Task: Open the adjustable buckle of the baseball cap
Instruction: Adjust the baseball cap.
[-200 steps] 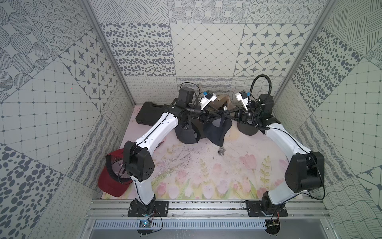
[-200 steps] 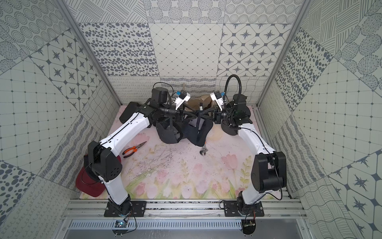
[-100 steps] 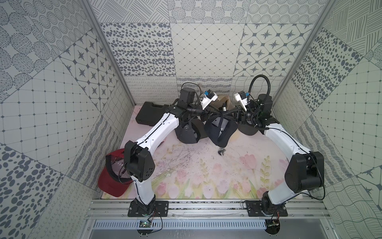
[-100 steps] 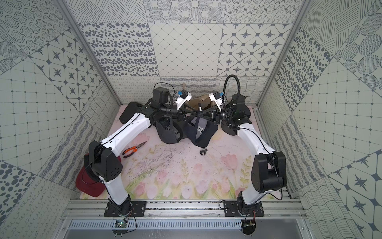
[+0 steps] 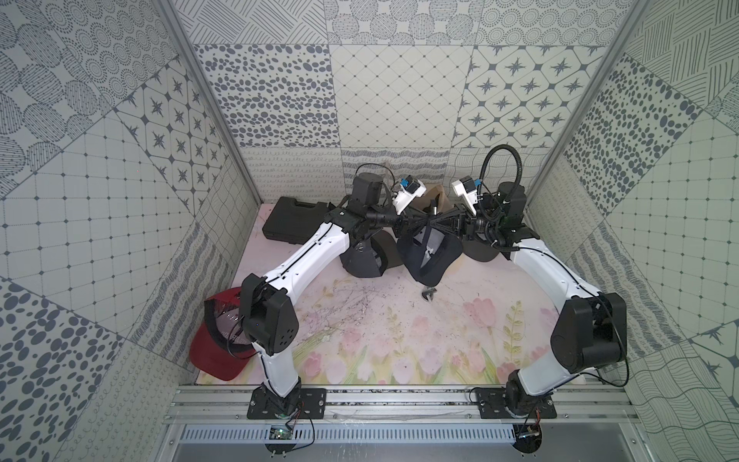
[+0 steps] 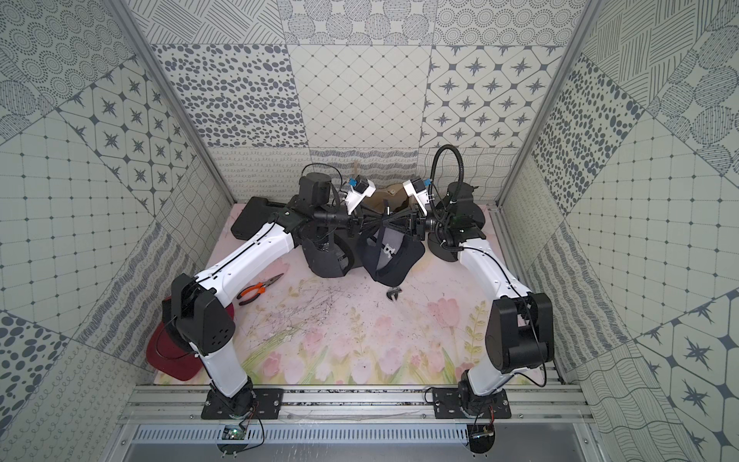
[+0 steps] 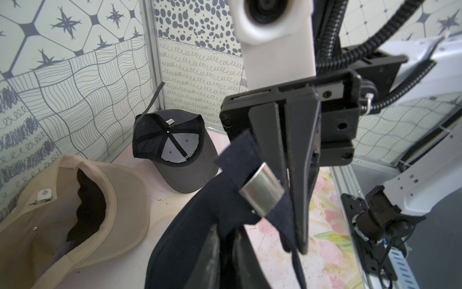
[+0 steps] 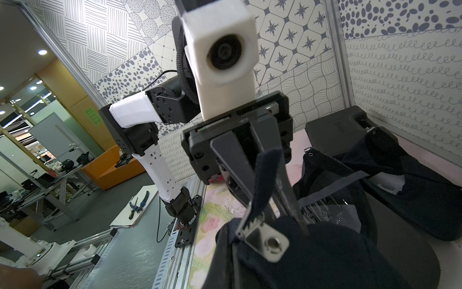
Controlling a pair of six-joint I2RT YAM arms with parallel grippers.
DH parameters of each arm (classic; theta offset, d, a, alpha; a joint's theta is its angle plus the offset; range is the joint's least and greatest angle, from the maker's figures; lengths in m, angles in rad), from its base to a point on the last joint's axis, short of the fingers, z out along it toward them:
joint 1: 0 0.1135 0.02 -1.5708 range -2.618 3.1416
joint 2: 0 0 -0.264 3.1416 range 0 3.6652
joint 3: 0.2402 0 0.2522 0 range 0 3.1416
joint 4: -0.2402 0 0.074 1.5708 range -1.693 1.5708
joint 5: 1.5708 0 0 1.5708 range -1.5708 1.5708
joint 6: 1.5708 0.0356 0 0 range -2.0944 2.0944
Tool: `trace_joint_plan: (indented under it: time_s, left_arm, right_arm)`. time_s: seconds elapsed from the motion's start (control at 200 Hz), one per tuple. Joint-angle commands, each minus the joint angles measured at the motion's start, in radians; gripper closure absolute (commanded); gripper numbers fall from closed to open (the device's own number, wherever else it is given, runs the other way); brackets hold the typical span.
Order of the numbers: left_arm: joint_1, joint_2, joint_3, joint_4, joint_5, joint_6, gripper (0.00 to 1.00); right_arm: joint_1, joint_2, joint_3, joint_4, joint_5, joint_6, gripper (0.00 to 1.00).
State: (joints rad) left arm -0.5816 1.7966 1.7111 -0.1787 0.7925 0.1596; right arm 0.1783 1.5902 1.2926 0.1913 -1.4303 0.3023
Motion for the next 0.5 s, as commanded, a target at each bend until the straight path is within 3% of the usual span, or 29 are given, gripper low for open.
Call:
trace_joint_plan:
  time_s: [0.0,0.26,0.495]
  left_arm:
    - [-0.008,-0.036,-0.034,0.165,-0.068,-0.078,1.0]
    - [-0.009,-0.078,-0.102,0.308,-0.137,-0.326,1.0]
    - [-0.01,-0.068,-0.111,0.373,-0.116,-0.457,1.0]
  right_arm:
    - [0.006,-0.042,-0.019,0.041,0.023,-0.013,1.0]
    - [0.004,-0.099,-0.097,0.037,0.201,0.014,1.0]
    - [0.022,-0.118,-0.163,0.123,0.23,0.067,1.0]
